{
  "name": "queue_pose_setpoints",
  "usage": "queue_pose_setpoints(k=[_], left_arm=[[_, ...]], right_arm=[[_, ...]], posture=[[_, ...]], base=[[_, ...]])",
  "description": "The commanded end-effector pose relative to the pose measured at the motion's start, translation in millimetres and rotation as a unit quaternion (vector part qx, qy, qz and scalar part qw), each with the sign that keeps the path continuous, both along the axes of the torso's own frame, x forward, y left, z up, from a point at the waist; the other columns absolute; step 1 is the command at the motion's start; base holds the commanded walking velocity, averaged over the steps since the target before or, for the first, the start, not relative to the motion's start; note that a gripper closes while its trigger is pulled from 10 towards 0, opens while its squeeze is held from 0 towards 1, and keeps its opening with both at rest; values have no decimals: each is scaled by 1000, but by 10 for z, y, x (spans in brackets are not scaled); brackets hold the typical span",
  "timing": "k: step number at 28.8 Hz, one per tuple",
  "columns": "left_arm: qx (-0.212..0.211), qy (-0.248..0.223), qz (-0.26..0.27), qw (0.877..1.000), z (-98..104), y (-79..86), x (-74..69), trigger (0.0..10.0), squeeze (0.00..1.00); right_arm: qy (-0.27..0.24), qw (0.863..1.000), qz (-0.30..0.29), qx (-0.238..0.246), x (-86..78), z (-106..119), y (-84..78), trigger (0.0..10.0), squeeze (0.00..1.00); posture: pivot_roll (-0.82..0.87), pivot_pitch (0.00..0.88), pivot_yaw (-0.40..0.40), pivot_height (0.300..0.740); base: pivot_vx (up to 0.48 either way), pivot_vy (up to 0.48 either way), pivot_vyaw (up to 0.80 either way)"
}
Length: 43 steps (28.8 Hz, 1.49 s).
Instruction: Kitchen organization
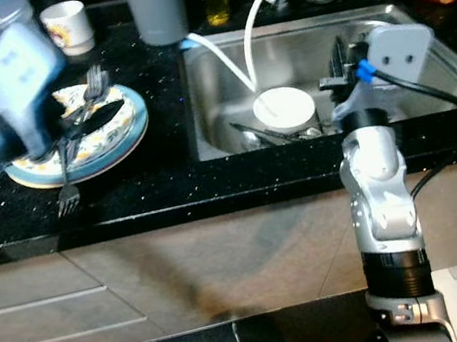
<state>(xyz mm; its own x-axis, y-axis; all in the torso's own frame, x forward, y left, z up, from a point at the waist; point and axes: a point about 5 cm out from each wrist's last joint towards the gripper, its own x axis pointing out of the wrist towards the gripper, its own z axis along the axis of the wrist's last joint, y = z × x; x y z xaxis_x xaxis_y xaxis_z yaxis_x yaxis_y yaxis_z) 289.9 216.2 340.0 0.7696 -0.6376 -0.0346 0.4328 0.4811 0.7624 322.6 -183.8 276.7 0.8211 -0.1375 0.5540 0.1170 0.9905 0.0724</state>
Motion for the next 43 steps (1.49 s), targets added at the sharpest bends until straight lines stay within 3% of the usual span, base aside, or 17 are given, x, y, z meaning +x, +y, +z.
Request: queue_pose_setpoints(k=[1,3,5,8,9,10,11,13,14,16,19,20,26,31,33,42,43], left_arm=[[106,1,2,994,2,117,-201,10000,0],[106,1,2,994,2,117,-201,10000,0],[148,6,12,989,-14,163,-280,10000,0],[245,33,30,969,-118,297,-445,10000,0],[271,40,36,961,-178,330,-463,10000,247],[271,40,36,961,-178,330,-463,10000,247],[291,41,40,955,-218,352,-466,10000,1000],[345,42,68,935,-289,440,-423,10000,1000],[345,42,68,935,-289,440,-423,10000,1000],[383,52,85,918,-310,507,-424,10000,1000],[391,60,85,914,-313,518,-438,10000,1000],[394,71,78,913,-337,509,-459,10000,0],[391,85,30,916,-545,385,-482,10000,0],[381,65,15,922,-683,259,-369,10000,0],[366,39,21,930,-744,189,-228,10000,0],[339,-17,38,940,-762,80,-30,10000,0],[330,-27,40,943,-761,57,-1,9294,0]], right_arm=[[1,1000,7,-1,22,-20,7,10000,0],[1,1000,7,-1,22,-20,7,10000,0],[2,1000,10,0,31,-24,11,10000,0],[7,1000,26,2,86,-41,61,10000,0],[7,1000,30,3,101,-39,82,10000,0],[7,1000,30,3,101,-39,82,10000,0],[6,999,33,3,109,-35,95,10000,0],[4,999,37,3,120,-17,119,10000,0],[4,999,37,3,120,-17,119,10000,0],[2,999,36,3,114,-11,108,10000,0],[3,999,35,3,108,-15,95,10000,0],[4,999,33,3,104,-22,85,10000,0],[3,999,30,9,110,-39,79,10000,0],[1,999,31,12,116,-34,92,10000,0],[-1,1000,29,12,109,-25,80,10000,0],[-1,1000,22,13,88,-28,45,10000,0],[-1,1000,22,13,88,-31,48,10000,0]], posture=[[189,120,-32,740],[189,120,-32,740],[193,120,-33,740],[215,122,-49,740],[215,122,-49,740],[215,122,-49,740],[215,122,-49,740],[208,126,-51,740],[208,126,-51,740],[201,129,-49,740],[202,132,-49,740],[201,133,-44,740],[197,128,-39,740],[191,125,-38,740],[174,122,-36,740],[167,123,-34,740],[167,123,-34,740]], base=[[0,0,0],[0,0,0],[0,0,0],[0,0,0],[0,0,0],[0,0,0],[0,0,0],[0,0,0],[0,0,0],[0,0,0],[0,0,0],[0,0,0],[0,0,0],[0,0,0],[0,0,0],[0,0,0],[0,0,0]])
